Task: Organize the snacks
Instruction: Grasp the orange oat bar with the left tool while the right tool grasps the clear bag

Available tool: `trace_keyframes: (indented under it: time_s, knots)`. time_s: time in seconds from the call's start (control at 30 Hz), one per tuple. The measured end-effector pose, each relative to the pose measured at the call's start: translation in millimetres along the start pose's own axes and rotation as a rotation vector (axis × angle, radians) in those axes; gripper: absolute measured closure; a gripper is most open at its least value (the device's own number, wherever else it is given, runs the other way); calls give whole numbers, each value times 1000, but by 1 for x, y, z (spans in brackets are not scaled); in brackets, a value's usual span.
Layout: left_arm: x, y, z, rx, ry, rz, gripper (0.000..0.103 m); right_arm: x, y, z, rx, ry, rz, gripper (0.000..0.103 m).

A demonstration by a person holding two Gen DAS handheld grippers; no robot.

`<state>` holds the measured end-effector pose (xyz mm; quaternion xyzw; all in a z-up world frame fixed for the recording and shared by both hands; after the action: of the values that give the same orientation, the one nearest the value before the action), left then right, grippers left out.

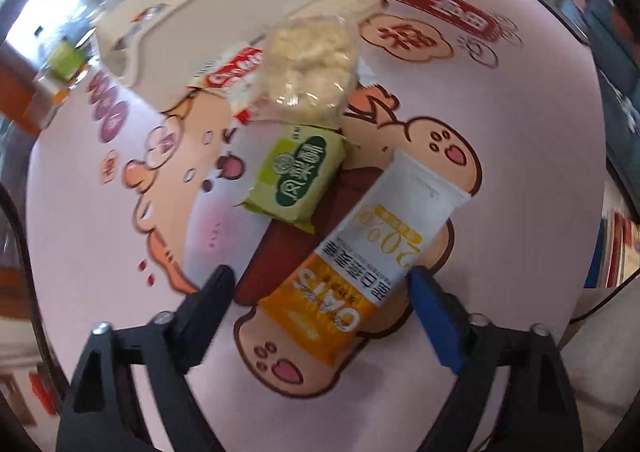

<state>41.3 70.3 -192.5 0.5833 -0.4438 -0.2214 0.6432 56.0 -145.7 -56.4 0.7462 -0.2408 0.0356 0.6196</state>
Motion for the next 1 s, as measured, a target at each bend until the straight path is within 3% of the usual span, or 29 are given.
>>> trace_keyframes:
  time_s: [0.07,0.13,0.23,0.47,0.67,0.73,0.77,0.83,0.9,1.0]
  knots:
    - [0,-8,-1,-25,-9,-3,35,-6,-6,-2,-15,-34,-9,8]
    - [0,-7,-6,-82,8,13,51,-11,-13,-2,-26,-80,-17,8]
    - [-4,-6,-12,-83,38,41,60,-14,-22,-7,-15,-147,-24,8]
    - [-22,9,-42,-112,149,74,62,-2,-55,-34,15,-215,-38,9]
    - [-37,29,-63,-158,191,139,62,9,-91,-60,-16,-236,-80,12]
    - [-40,33,-68,-164,210,152,62,10,-101,-64,-28,-244,-91,20]
    - [-42,36,-72,-167,226,164,62,10,-106,-67,-35,-237,-100,34]
    - [-44,42,-75,-161,250,180,62,10,-115,-75,-43,-197,-129,52]
    - [-46,49,-76,-160,275,199,62,10,-110,-79,-34,-177,-128,59]
    - [-47,63,-76,-152,299,220,62,2,-91,-81,-43,-146,-136,62]
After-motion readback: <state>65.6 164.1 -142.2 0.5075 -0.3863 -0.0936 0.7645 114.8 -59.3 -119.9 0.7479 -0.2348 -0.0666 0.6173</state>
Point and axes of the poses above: each gripper's, at about its wrist camera, not at the fingertips, and y roughly against the way its jaws point, z to its right, x to its top, the point moved 1 cm from there along -y, roughly the way its jaws point, and after that the axes turned 3 degrees about z, right-handed, at the moved point
